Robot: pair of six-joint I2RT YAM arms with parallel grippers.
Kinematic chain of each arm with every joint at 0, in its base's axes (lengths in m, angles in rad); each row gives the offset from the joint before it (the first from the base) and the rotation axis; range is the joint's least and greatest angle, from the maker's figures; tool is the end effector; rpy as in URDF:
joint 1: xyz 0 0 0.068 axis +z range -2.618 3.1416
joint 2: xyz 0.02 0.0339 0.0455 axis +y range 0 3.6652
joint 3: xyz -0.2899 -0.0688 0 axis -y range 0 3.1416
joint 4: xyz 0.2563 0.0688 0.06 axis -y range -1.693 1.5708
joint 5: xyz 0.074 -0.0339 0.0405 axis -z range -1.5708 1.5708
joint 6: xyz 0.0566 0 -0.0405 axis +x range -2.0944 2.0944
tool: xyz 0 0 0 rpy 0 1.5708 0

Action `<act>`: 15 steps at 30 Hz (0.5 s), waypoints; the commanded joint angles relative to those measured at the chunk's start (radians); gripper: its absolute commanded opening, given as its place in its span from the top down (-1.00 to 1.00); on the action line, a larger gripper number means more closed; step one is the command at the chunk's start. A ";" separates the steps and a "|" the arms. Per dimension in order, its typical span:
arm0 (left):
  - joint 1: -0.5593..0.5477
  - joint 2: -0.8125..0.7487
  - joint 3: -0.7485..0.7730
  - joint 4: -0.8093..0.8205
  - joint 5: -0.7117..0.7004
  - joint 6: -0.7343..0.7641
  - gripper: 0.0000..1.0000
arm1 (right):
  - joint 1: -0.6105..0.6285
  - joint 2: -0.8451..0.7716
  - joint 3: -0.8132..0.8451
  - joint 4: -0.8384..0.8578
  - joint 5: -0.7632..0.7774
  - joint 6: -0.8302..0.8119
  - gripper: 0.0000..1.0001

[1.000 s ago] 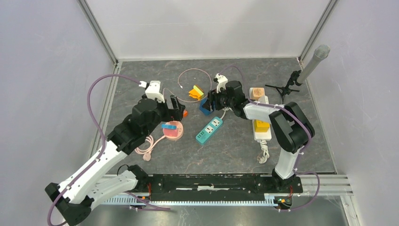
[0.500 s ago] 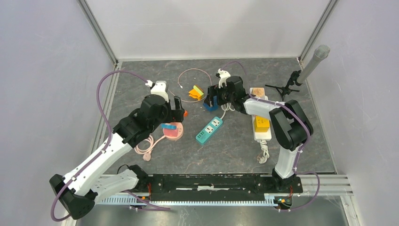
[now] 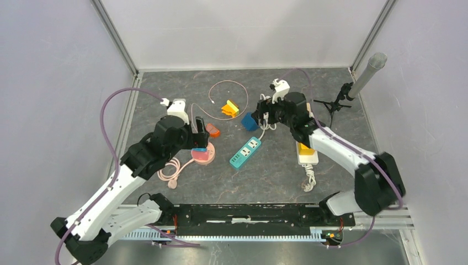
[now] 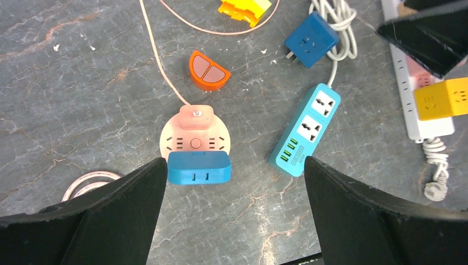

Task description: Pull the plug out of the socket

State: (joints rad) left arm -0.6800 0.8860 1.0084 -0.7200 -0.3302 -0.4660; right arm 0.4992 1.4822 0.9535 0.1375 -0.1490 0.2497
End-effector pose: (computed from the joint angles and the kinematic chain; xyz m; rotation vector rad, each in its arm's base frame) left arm 0.1586 -0.1047 0.3571 0.0410 2.1480 -0.3142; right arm 0.3174 0.1826 0.2752 -0.3497 1.9818 0.6316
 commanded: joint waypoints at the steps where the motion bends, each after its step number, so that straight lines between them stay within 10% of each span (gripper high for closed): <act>1: 0.005 -0.090 -0.001 -0.021 0.021 -0.040 -1.00 | -0.001 -0.180 -0.088 -0.115 0.138 -0.048 -0.86; 10: 0.005 -0.154 -0.003 -0.015 0.185 -0.004 -1.00 | -0.011 -0.385 -0.086 -0.555 0.669 -0.072 -0.91; 15: 0.005 -0.161 -0.007 0.021 0.244 0.001 -1.00 | -0.052 -0.421 -0.128 -0.579 0.692 -0.024 -0.95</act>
State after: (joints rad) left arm -0.6800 0.7319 1.0023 -0.7353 -0.1650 -0.4744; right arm 0.4778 1.0912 0.8398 -0.3573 0.4389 0.1944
